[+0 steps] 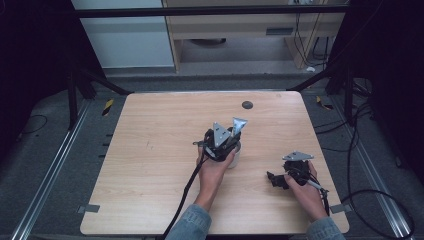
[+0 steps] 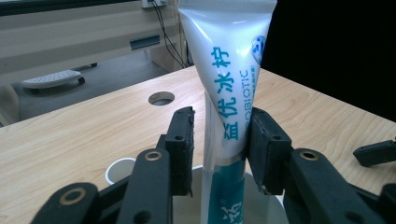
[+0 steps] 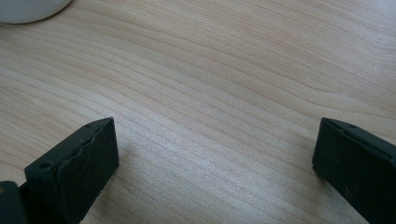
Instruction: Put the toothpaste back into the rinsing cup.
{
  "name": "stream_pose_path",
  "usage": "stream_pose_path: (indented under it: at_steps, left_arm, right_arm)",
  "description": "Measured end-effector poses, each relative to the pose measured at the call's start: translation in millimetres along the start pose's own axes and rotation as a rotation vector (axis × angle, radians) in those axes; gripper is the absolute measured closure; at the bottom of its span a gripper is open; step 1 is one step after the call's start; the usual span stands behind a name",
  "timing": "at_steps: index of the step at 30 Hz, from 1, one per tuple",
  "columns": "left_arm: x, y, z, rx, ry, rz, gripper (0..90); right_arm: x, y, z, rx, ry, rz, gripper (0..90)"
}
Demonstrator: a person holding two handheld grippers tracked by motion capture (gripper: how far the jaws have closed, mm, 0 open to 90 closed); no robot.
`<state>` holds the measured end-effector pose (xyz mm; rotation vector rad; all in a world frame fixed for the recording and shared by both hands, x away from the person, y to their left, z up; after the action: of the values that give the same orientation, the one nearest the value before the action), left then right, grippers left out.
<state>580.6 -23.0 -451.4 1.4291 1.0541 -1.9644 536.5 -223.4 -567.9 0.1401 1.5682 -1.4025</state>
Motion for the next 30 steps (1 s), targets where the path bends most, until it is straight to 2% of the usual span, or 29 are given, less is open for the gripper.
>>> stream_pose_path:
  at_steps: [12,30]
  left_arm:
    - [1.9,-0.6,2.3,-0.003,0.016,-0.005,57.6]
    - [4.3,-0.7,5.4,0.005,0.022,-0.023,56.1]
  right_arm:
    - [0.1,0.4,0.5,0.001,-0.008,0.002,0.6]
    - [0.0,0.2,0.2,0.001,-0.003,0.001,0.6]
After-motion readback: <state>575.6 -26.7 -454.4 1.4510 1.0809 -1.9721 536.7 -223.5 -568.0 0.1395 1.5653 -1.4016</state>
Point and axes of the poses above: each handheld gripper's, and its own axes: y roughly forward along the jaws, x roughly out of its underside, z roughly to its right, the point moved 8 cm from there along y, roughly forward along the jaws, and after that the axes turned 12 degrees about -y, right-handed, at the moved point
